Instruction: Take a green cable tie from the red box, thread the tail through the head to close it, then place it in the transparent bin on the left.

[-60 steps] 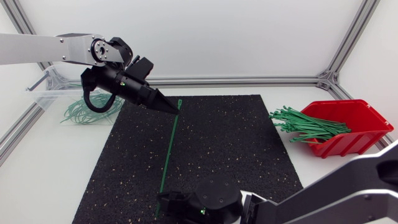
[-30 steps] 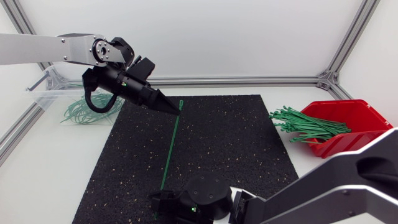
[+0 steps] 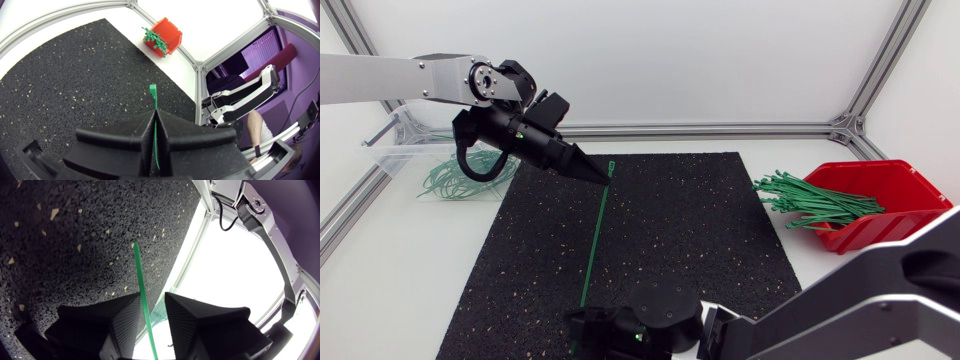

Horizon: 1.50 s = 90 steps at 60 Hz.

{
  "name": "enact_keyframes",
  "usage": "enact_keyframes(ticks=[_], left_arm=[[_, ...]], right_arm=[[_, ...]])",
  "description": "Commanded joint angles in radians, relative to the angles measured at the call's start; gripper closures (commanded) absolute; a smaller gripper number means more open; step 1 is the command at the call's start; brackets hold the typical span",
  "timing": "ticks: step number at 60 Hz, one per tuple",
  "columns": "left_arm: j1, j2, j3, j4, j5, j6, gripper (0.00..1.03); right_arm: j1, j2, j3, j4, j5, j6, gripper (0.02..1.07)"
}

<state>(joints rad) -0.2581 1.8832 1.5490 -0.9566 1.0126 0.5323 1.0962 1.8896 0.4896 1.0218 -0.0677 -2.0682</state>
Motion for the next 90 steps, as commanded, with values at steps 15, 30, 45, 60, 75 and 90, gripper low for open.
enact_keyframes(ticks=[15, 30, 45, 60, 75, 90], left_arm=[[-0.007, -0.010, -0.006, -0.025, 0.000, 0.020, 1.00], [-0.007, -0.021, -0.010, -0.028, 0.000, 0.018, 1.00], [-0.015, -0.019, -0.015, -0.028, 0.000, 0.018, 1.00], [-0.020, -0.018, -0.012, -0.028, -0.003, 0.017, 1.00], [-0.024, -0.012, -0.009, -0.028, -0.003, 0.012, 1.00], [-0.021, -0.009, -0.006, -0.028, -0.003, 0.012, 1.00]], right_arm=[[-0.021, -0.006, -0.029, -0.009, 0.011, -0.004, 0.67], [-0.024, -0.035, -0.039, -0.008, 0.006, 0.049, 0.64], [-0.029, -0.126, -0.059, -0.015, -0.049, 0.238, 0.59], [-0.038, -0.170, -0.108, -0.003, -0.092, 0.313, 0.44], [-0.075, -0.184, -0.112, -0.009, -0.124, 0.379, 0.22], [-0.094, -0.314, -0.125, -0.025, -0.150, 0.645, 0.05]])
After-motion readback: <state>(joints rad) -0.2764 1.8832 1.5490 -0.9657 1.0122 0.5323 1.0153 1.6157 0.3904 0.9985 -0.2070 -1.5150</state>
